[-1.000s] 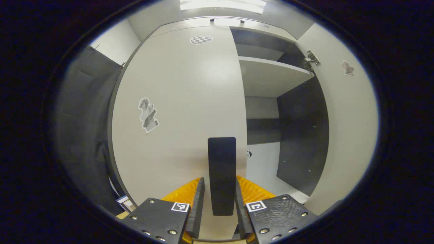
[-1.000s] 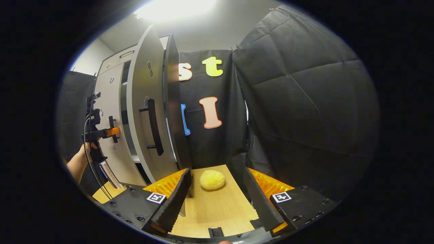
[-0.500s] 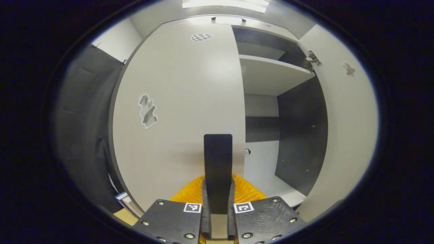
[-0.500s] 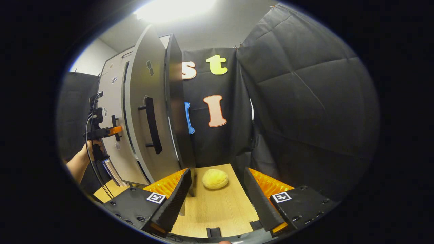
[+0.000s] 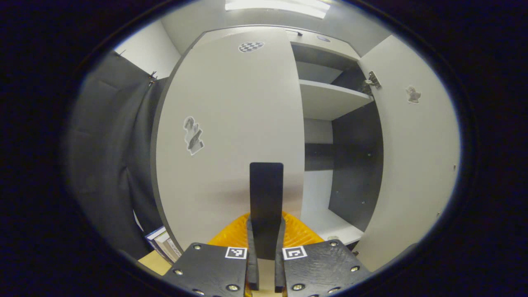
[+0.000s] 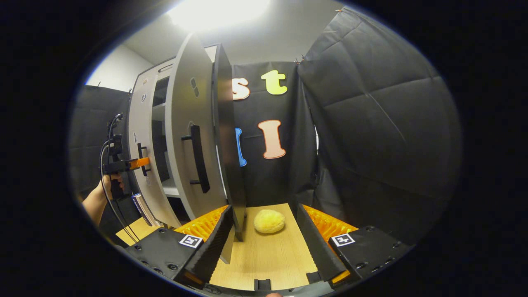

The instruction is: Open the right door of the double-door shoe cabinet with the right hand, and open the left door with the left hand.

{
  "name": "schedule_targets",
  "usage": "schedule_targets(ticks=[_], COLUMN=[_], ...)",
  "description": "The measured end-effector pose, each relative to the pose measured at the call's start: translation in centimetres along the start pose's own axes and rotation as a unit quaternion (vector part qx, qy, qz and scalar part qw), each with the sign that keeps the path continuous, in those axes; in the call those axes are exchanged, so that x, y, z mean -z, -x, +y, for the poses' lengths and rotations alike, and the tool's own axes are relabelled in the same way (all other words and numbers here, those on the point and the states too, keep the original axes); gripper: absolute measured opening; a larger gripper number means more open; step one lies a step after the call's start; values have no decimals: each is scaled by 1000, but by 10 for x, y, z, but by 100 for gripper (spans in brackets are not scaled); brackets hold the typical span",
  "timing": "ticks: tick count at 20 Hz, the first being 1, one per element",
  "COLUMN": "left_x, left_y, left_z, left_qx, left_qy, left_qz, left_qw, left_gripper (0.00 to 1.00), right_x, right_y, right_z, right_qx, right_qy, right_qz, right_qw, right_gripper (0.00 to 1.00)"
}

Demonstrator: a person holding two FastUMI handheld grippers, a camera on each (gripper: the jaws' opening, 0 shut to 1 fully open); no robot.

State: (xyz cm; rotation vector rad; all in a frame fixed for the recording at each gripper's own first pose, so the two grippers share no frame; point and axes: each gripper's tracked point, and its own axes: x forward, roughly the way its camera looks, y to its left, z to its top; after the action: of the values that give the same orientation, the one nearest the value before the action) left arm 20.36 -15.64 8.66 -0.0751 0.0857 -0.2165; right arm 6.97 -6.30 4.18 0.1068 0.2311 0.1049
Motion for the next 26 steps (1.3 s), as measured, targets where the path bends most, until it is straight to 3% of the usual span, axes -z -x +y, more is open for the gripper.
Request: schedule_targets(ticks=[11,13,15,16,26], left_x=[-5,-3,-1,-1,-6], left_y=[50,58,63,66,105], left_z=[22,28,35,39,78], left_qx=[45,49,54,56,63], left_qy=[10,13,13,15,26], left_qz=[12,12,13,12,7], left_qw=[999,999,998,998,998], left_gripper=[17,17,17,17,14], right_x=[4,2,1,2,7], right_y=[22,29,34,37,49], right_z=[63,71,79,82,123], right_qx=[-3,-3,-2,-1,-6], right_qy=[6,6,6,7,15], right_qz=[-5,-9,-13,-14,-15], right_qw=[1000,1000,1000,1000,1000], right_gripper=[97,92,92,97,97])
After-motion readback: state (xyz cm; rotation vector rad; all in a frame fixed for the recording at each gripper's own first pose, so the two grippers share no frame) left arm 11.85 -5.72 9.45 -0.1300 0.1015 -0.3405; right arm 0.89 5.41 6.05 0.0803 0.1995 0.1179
